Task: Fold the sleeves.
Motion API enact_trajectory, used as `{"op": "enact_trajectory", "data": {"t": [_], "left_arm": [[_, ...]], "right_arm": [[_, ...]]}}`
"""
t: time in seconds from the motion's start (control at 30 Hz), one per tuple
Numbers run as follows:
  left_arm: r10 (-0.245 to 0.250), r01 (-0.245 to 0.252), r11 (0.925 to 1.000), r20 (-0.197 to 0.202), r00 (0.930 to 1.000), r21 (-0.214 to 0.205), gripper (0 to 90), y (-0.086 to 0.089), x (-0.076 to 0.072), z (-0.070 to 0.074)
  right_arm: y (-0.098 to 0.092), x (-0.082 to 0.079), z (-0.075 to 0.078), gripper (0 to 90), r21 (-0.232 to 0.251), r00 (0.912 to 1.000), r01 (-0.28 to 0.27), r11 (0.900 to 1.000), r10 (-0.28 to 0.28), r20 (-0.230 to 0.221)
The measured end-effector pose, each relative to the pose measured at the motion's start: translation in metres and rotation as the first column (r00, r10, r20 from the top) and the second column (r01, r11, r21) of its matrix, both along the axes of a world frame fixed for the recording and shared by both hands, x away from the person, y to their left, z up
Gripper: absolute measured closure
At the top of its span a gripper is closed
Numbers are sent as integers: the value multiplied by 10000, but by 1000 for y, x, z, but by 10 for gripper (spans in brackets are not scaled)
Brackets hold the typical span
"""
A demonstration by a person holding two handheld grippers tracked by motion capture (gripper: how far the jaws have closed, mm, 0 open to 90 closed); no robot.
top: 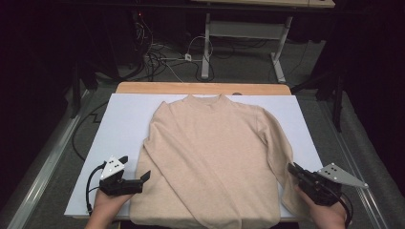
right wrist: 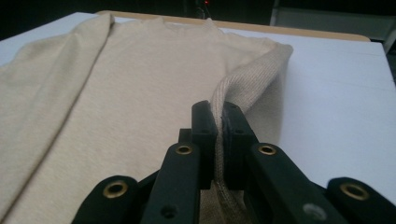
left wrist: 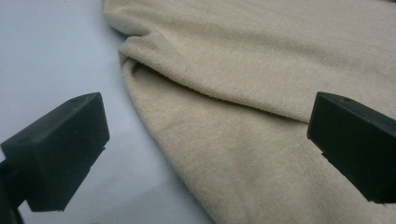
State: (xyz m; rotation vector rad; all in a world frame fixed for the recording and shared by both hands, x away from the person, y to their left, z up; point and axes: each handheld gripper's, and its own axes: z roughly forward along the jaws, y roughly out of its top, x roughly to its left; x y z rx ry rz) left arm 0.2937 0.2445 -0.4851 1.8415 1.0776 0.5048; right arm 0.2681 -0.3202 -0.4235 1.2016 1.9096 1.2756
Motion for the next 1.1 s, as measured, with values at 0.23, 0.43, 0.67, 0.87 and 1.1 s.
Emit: {"op": "enact_trajectory", "data": {"t": [0.23,0.43,0.67,0.87,1.1], "left_arm": [[-108,109,9999,63,9999,-106,0,1,-1,0],[-201,206,9991,138,9997,-379,0,4,-1,0],[-241,244,9992,89,9997,-329,0,4,-1,0],[-283,288,9988,123,9995,-397,0,4,-1,0],[-239,247,9986,195,9995,-463,0,5,-2,0]], "right_arm": [[17,11,8,859,125,9999,-20,9999,19,129],[43,20,14,859,-223,9993,-187,9996,194,323],[80,40,12,858,-364,9964,-660,9972,678,507],[108,54,5,858,-474,9923,-1123,9925,1145,472],[129,71,-4,858,-560,9903,-1363,9891,1375,190]]}}
